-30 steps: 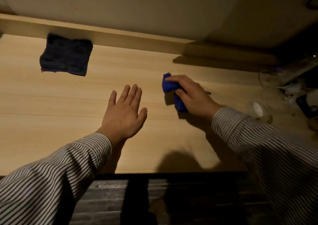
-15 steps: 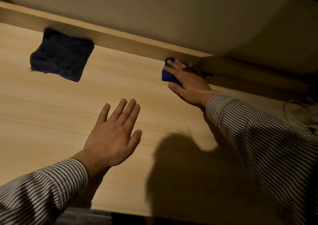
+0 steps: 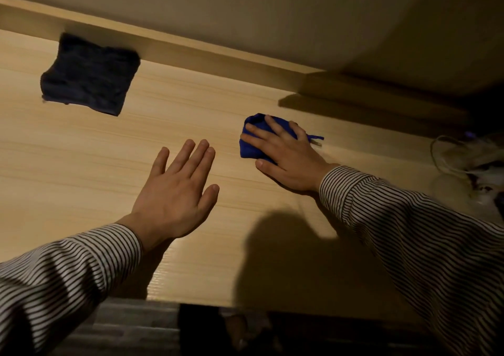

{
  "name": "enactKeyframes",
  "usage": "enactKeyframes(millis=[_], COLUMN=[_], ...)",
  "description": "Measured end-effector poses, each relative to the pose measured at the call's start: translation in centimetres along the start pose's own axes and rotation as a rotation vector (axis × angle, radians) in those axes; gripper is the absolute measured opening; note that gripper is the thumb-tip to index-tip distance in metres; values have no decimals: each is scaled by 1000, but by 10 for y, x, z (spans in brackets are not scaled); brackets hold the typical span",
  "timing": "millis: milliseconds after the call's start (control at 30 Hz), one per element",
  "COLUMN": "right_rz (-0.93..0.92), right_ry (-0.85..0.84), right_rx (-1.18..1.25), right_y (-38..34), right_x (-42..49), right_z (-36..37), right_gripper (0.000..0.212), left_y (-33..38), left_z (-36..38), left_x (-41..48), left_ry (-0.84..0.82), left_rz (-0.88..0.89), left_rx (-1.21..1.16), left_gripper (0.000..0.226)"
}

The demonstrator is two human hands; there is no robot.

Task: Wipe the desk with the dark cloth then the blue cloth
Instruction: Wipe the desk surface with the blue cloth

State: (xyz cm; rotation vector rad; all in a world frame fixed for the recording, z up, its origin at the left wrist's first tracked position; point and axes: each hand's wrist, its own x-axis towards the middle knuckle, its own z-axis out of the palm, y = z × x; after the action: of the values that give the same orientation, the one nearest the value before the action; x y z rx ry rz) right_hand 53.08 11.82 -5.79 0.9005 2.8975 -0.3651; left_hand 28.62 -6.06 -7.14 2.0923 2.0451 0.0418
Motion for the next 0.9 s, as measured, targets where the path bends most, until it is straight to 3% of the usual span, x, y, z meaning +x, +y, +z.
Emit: enactKeyframes(millis=[733,800,900], right_rz=[55,97,113], right_ry=[23,51,13], right_rx=[56,102,178], right_y=[-168,-186,-211], right_x=[-175,-186,-196], right_z=[56,59,48], right_gripper=[55,55,59], left_y=[-5,-2,14], left_z=[1,-8,-24], left_x=[4,-4,-50], left_ry=[28,85,245], left_rz=[33,59,32], left_rx=[-26,-103,-406], left_gripper=[82,78,63])
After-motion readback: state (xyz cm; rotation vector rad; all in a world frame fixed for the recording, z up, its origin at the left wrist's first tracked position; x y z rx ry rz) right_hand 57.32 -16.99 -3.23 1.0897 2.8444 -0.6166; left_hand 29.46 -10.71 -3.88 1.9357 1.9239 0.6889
